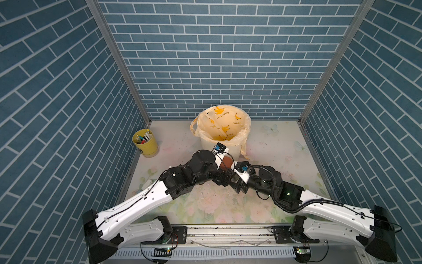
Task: Empty moldy tea leaves from jars
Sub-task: Pick up the jar from the center of the board.
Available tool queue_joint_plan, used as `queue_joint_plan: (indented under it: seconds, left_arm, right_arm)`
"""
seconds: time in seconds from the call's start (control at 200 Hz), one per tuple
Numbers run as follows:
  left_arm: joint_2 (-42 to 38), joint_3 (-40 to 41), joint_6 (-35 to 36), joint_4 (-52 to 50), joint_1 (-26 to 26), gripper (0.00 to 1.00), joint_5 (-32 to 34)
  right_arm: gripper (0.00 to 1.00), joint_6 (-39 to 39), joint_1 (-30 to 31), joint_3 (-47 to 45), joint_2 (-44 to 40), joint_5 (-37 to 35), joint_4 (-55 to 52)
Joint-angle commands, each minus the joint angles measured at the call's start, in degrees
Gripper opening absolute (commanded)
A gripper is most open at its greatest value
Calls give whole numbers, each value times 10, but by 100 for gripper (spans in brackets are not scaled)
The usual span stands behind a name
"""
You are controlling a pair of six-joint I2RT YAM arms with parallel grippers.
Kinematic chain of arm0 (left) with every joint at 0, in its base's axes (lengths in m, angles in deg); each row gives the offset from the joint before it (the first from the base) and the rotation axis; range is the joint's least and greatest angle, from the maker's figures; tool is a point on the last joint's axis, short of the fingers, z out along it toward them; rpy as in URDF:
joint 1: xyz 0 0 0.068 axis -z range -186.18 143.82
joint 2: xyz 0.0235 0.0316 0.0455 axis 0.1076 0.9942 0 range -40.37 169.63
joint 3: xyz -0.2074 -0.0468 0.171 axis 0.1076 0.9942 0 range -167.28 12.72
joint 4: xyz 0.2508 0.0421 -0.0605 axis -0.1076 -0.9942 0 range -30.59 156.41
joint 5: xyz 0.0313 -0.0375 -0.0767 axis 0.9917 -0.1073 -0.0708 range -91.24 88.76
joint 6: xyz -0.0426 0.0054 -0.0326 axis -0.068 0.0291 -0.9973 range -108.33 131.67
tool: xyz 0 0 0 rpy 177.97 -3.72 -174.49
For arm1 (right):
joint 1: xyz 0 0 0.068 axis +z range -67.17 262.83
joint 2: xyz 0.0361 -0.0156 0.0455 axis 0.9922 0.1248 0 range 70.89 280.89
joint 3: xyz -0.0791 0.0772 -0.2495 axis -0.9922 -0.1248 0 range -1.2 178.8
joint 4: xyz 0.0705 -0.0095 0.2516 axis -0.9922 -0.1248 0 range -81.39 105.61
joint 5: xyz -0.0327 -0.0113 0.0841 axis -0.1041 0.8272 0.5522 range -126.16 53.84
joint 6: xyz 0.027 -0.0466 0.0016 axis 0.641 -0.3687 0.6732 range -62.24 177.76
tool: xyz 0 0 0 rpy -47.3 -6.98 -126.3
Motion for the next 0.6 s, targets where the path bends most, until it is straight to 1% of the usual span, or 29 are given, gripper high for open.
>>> queue_joint_plan:
  seconds: [0.0, 0.12, 0.145, 0.185, 0.225, 0.23, 0.27, 0.34, 0.4, 0.435, 0.505, 0.54, 0.595]
  left_arm:
    - [-16, -12, -10, 40, -1, 0, -21]
    - [-20, -8, -12, 49, -1, 0, -27]
    - [-21, -9, -11, 49, -1, 0, -25]
    - [-23, -10, -9, 48, -2, 0, -22]
    - [-26, -11, -7, 46, -2, 0, -18]
    - [-27, -11, -7, 46, -2, 0, -18]
    - [-30, -9, -4, 47, -3, 3, -18]
    - [-37, -9, 1, 48, -4, 17, -17]
    - [-44, -8, 7, 49, -4, 37, -15]
    - [-48, -7, 9, 48, -4, 47, -12]
    - [-57, -5, 13, 48, -5, 61, -5]
    - [-61, -3, 15, 48, -5, 73, -3]
    - [-68, 1, 19, 51, -5, 81, 0]
  right_arm:
    - [65, -13, 2, -3, 2, -22, 31]
    - [40, -14, 3, 7, 0, -22, 20]
    - [33, -14, 3, 11, -1, -20, 15]
    - [20, -17, 3, 18, -4, -17, 11]
    - [1, -20, 2, 23, -5, -15, 5]
    - [0, -20, 2, 24, -5, -15, 5]
    - [0, -22, 2, 28, -5, -16, 0]
    - [0, -23, 2, 33, -1, -14, -9]
    - [0, -19, 2, 34, 1, -12, -13]
    - [0, -15, 2, 33, 0, -12, -13]
    - [0, -10, 1, 31, -4, -13, -10]
    - [0, -10, 1, 32, -7, -15, -11]
    - [0, -9, 0, 36, -8, -16, -17]
